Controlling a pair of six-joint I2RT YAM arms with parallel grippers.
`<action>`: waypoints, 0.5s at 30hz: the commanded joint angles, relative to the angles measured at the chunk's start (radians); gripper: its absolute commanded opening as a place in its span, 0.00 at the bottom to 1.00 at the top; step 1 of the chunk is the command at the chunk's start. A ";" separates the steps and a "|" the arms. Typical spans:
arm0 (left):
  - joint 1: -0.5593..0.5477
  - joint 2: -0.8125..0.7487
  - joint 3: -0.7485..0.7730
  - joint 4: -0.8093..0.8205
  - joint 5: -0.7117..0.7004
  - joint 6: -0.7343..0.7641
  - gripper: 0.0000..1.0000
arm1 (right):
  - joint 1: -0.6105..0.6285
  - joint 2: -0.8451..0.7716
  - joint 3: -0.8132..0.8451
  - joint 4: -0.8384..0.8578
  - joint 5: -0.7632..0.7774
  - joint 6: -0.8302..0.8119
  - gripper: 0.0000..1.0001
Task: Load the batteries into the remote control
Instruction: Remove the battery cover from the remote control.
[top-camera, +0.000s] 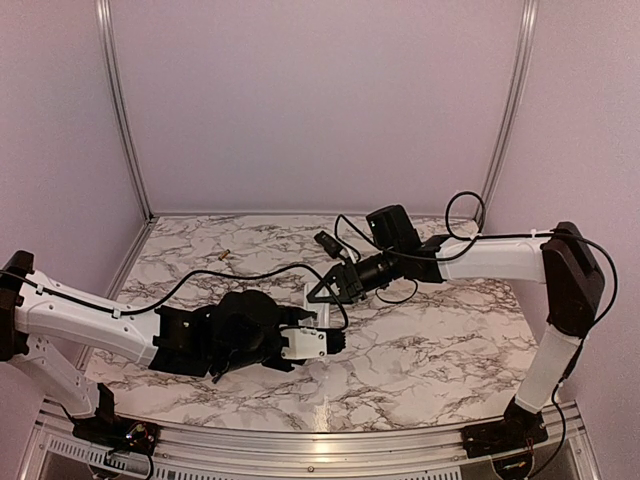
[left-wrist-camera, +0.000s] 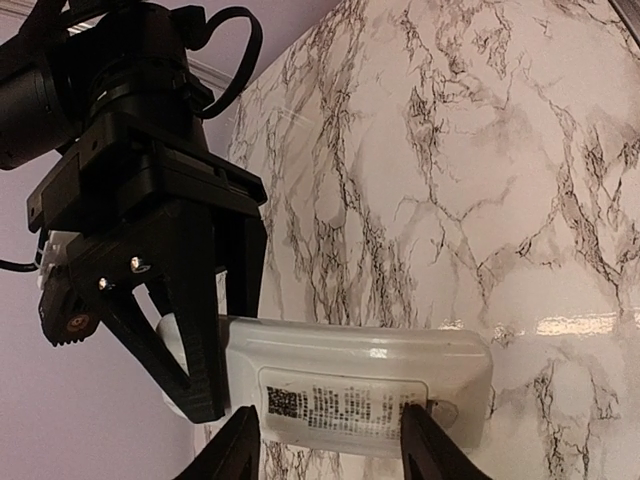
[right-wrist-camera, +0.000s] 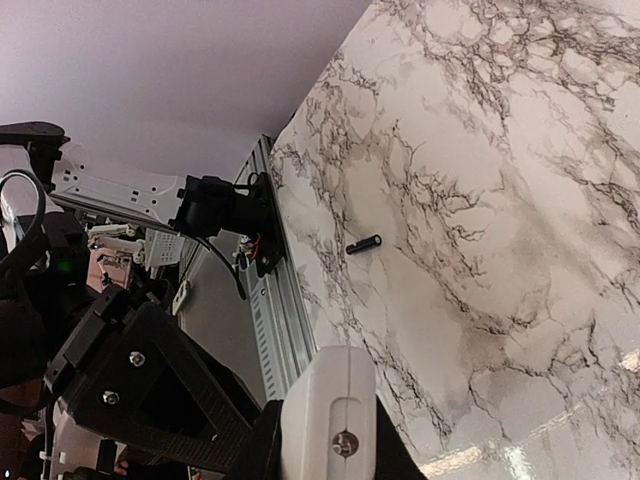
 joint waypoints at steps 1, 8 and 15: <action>0.008 0.015 0.008 0.009 -0.045 0.018 0.50 | 0.018 -0.003 0.044 -0.014 -0.066 0.018 0.00; 0.008 -0.027 -0.004 -0.011 0.051 0.004 0.54 | 0.019 0.005 0.044 -0.007 -0.069 0.023 0.00; 0.008 -0.037 0.000 -0.047 0.103 -0.022 0.57 | 0.018 0.000 0.049 -0.010 -0.072 0.020 0.00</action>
